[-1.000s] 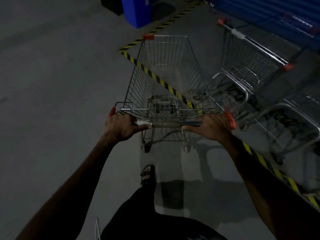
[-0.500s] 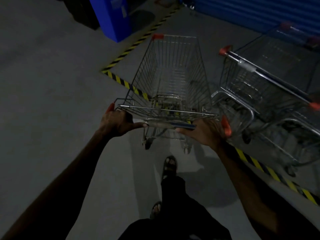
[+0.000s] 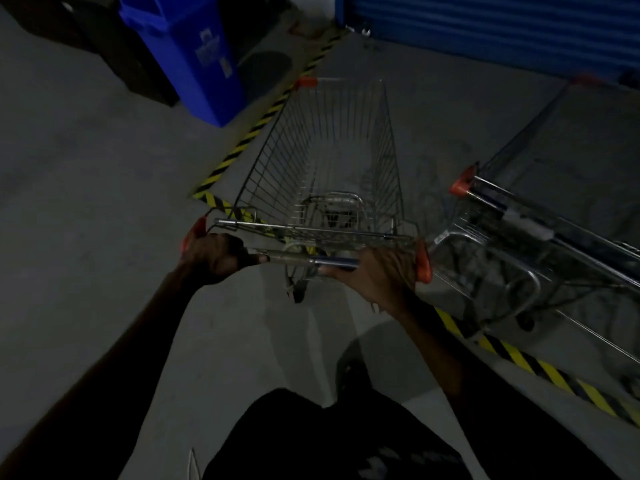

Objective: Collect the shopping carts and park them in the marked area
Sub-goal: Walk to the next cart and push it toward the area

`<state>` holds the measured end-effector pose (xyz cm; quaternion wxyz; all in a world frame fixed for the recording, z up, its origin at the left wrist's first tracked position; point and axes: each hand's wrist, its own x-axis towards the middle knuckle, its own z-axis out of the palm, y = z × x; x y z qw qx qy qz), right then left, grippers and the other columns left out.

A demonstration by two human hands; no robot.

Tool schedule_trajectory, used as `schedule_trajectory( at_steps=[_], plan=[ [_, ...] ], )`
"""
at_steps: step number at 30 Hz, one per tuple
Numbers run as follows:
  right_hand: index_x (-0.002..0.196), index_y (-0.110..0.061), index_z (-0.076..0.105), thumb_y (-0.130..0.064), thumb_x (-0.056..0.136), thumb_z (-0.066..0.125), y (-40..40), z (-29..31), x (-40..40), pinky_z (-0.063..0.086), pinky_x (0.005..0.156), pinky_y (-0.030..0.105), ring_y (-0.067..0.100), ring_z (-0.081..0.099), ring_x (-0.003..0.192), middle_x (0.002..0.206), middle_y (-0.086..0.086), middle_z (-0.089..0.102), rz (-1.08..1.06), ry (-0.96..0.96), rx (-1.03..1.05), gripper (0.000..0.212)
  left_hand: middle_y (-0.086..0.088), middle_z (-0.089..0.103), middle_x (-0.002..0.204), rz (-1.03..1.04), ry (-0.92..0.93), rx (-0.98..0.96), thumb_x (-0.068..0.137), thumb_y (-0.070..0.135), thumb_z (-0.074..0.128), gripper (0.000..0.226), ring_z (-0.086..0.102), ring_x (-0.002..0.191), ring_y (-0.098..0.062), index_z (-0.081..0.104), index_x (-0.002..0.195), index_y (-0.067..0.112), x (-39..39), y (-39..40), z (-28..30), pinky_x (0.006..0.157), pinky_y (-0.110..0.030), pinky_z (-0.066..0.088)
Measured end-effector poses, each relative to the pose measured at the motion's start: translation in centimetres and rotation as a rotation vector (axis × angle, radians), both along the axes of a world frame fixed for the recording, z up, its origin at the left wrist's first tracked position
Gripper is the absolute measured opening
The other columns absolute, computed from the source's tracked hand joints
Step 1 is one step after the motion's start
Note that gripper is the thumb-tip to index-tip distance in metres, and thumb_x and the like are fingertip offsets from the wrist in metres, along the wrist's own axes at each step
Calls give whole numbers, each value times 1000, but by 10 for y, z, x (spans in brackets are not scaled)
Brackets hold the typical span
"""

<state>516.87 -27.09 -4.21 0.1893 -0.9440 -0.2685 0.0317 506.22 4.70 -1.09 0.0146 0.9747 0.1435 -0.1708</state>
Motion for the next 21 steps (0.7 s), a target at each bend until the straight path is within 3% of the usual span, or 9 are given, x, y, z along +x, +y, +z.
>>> schedule_trajectory(
  at_steps=[4, 7, 9, 11, 13, 16, 19, 21],
  plan=[
    [48, -24, 39, -110, 65, 25, 30, 5, 37, 34, 50, 23, 9, 43, 40, 42, -12, 33, -27, -32, -40, 89, 11, 76, 94, -35, -75, 51, 57, 109, -14, 107, 69, 112, -11, 57, 65, 29, 44, 34, -5, 128, -47, 3],
    [46, -22, 39, -110, 65, 30, 50, 2, 60, 38, 52, 26, 11, 48, 41, 41, -10, 34, -90, -34, -86, 90, 12, 75, 85, -82, -124, 86, 67, 107, -7, 104, 71, 104, -13, 61, 67, 28, 72, 64, -18, 127, -49, 6],
    [46, -23, 35, -110, 65, 30, 63, -2, 74, 31, 49, 25, 14, 54, 44, 42, -8, 36, -108, -29, -84, 89, 9, 77, 90, -94, -153, 59, 73, 106, 4, 103, 71, 108, -16, 72, 78, 29, 94, 83, -23, 126, -47, 6],
    [46, -24, 32, -108, 66, 34, 77, -5, 86, 38, 50, 28, 16, 54, 45, 43, -7, 37, -145, -6, -55, 87, -4, 78, 114, -109, -178, 30, 81, 97, 26, 94, 66, 124, -25, 80, 105, 24, 118, 100, -28, 125, -44, 6],
    [47, -25, 31, -108, 69, 32, 91, -8, 96, 42, 49, 33, 17, 47, 42, 42, -5, 35, -165, 52, -2, 85, -6, 77, 116, -172, -194, 31, 87, 90, 35, 83, 64, 126, -26, 79, 114, 26, 141, 118, -34, 126, -45, 5],
    [48, -26, 33, -100, 79, 39, 113, -7, 107, 33, 47, 26, 7, 37, 40, 42, -7, 35, -187, -21, -49, 80, -1, 78, 107, -209, -182, -20, 83, 98, 29, 88, 66, 121, -21, 80, 111, 33, 182, 144, -38, 127, -43, 5],
    [51, -30, 36, -92, 77, 55, 134, 4, 109, 32, 50, 20, 5, 38, 44, 47, -6, 46, -269, 79, -43, 70, 8, 78, 95, -303, -176, 25, 75, 108, 11, 102, 69, 112, -11, 81, 101, 38, 218, 160, -34, 129, -48, 3],
    [49, -27, 29, -94, 79, 44, 148, 15, 109, 19, 43, 19, 7, 28, 40, 43, -11, 23, -320, -34, -39, 75, 11, 78, 88, -387, -200, 61, 74, 108, 7, 103, 70, 107, -6, 82, 98, 42, 233, 171, -31, 129, -50, 7]
  ],
)
